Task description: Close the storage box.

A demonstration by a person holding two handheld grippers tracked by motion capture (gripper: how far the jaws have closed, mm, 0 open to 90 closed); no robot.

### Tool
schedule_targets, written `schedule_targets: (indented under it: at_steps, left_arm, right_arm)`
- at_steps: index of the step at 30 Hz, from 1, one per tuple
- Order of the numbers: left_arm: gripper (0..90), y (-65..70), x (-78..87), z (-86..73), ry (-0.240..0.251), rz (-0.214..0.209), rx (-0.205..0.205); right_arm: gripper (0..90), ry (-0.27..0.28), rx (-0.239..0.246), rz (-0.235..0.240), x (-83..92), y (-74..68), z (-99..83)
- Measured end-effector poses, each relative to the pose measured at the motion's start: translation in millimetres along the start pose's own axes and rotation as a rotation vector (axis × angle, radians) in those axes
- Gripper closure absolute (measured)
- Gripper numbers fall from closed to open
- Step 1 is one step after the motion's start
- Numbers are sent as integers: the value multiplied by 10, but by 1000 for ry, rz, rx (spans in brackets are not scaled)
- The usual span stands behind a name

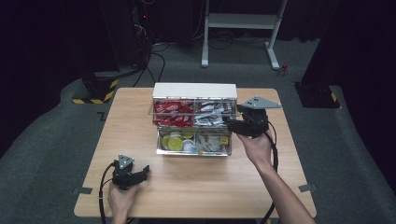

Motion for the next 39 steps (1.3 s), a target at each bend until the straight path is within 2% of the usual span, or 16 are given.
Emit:
schedule_targets:
  at_steps: [3,5,8,9,11,13,16,19,24,30,35,39]
  left_arm:
    - [281,-4,3,16,-3,-13,14]
    - [281,-14,41,38,-18,-24,2]
    - [284,-8,91,96,28,-46,24]
    - [289,-4,124,123,43,-67,38]
    - [294,3,182,165,67,-92,64]
    - [298,13,237,214,78,-104,72]
    - [305,49,354,333,109,-119,60]
    - [313,72,460,455,135,-125,41]
    - [330,117,588,641,184,-149,27]
    - [332,208,689,825,209,-175,10]
    - [332,278,766,988,222,-205,-21]
    - [321,342,843,1119,258,-227,-52]
  right_arm:
    - [349,-6,2,-5,-3,3,5]
    - [348,-6,6,-12,-3,-2,4]
    - [348,-9,6,-18,-3,-9,5]
    - [348,-11,3,-18,-4,-10,6]
    - [347,-17,6,-15,-3,-7,14]
    - [344,-26,11,-13,0,-1,22]
    - [339,-32,6,-14,7,1,32]
    - [325,-17,16,-35,35,5,45]
    - [320,6,15,-19,96,27,105]
    - [314,25,9,-6,92,49,124]
    - [305,38,-4,15,78,70,131]
    - [304,50,-5,22,69,82,142]
Point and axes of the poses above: each handheld gripper's, and its own axes: x roughly backward along the jaws, z roughly out of its top, y roughly to its right, the point moved 4 cm from there along -x, roughly forward along the jaws, and after that the axes turned 7 degrees about -z, right-handed, at the moved point
